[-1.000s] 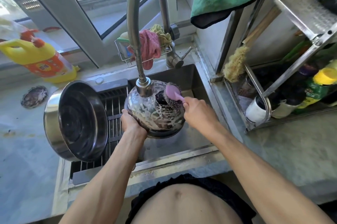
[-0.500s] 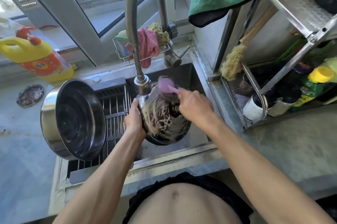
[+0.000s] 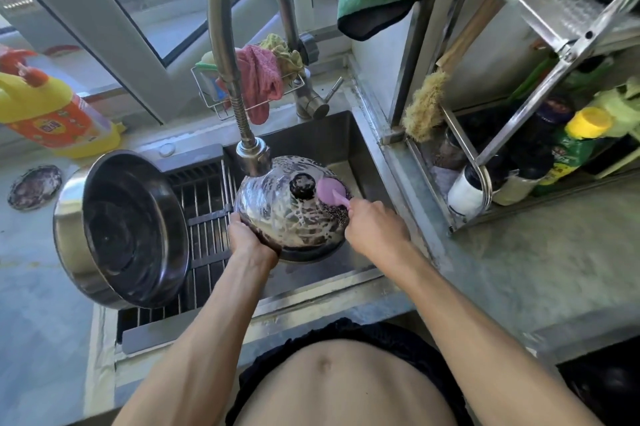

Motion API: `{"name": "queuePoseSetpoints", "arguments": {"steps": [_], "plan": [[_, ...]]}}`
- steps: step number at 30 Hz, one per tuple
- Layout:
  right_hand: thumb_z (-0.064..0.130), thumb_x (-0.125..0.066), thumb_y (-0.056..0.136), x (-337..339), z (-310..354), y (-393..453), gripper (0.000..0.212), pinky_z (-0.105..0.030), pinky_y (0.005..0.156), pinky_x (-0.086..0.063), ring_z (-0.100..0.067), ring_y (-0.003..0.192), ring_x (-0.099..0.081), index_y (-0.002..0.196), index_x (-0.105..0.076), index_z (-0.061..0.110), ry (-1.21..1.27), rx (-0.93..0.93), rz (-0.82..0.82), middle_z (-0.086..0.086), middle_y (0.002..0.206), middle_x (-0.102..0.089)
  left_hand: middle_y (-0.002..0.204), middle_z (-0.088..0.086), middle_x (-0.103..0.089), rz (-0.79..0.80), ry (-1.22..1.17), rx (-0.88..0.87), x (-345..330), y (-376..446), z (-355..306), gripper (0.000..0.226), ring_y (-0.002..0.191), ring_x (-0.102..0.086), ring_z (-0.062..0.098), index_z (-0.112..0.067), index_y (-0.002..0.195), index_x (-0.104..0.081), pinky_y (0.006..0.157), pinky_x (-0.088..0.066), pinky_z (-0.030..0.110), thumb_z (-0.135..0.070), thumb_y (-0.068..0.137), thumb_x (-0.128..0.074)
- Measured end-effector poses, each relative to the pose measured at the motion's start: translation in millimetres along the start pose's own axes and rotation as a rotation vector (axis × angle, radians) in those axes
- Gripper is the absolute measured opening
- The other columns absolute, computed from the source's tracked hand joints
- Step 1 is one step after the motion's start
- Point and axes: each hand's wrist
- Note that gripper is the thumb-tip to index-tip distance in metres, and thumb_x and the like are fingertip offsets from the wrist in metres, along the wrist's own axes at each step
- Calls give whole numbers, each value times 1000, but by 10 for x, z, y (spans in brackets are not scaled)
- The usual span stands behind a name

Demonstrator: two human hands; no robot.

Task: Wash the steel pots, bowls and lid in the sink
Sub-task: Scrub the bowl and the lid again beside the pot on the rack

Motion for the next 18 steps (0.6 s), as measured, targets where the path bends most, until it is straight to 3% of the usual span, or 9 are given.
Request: {"name": "queuePoseSetpoints", "arguments": {"steps": [3,6,10,14,16,18], "plan": [[14,-44,99,-130,123,-176,37,-31,59,-35,-26,69,-49,133,-54,20,2,120,31,-9,90,-63,108,11,-78,-70,32,-75,-71,16,-99,49,99,-73,33,-18,115,-74,92,-58,52,-57,93,-55],[16,-41,101,-169,192,-124,33,-32,59,-34,-31,74,-57,130,-56,18,15,226,30,-12,96,-67,103,10,-77,-126,115,-179,-105,9,-125,49,90,-74,31,-15,110,-69,87,-60,50,-58,87,-64],[22,-37,104,-33,355,66,33,-35,59,-40,-35,77,-63,133,-51,22,17,324,-72,-14,91,-66,94,9,-76,-80,199,-222,-108,-128,-125,40,84,-75,28,-14,95,-65,80,-62,43,-54,92,-66],[17,-41,102,201,301,438,34,-26,43,-33,-16,54,-53,133,-56,23,79,204,-136,2,69,-54,90,4,-80,3,180,-239,-36,-169,-208,40,84,-77,24,-17,105,-70,77,-62,42,-54,92,-68],[15,-43,101,271,130,574,35,-26,44,-33,-13,54,-49,131,-58,23,106,110,-92,-1,77,-60,101,6,-80,60,143,-231,17,-109,-293,48,95,-76,26,-18,117,-71,87,-61,48,-57,91,-66],[18,-44,101,251,-13,603,33,-28,53,-41,-19,64,-56,129,-60,23,111,61,-33,-8,93,-66,114,7,-77,60,105,-199,58,-63,-383,55,105,-74,31,-21,125,-71,96,-56,55,-62,89,-62]]}}
Point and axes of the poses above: each hand's wrist, its own y-axis towards the middle knuckle, its own x-axis out of the back of the hand, z = x × y
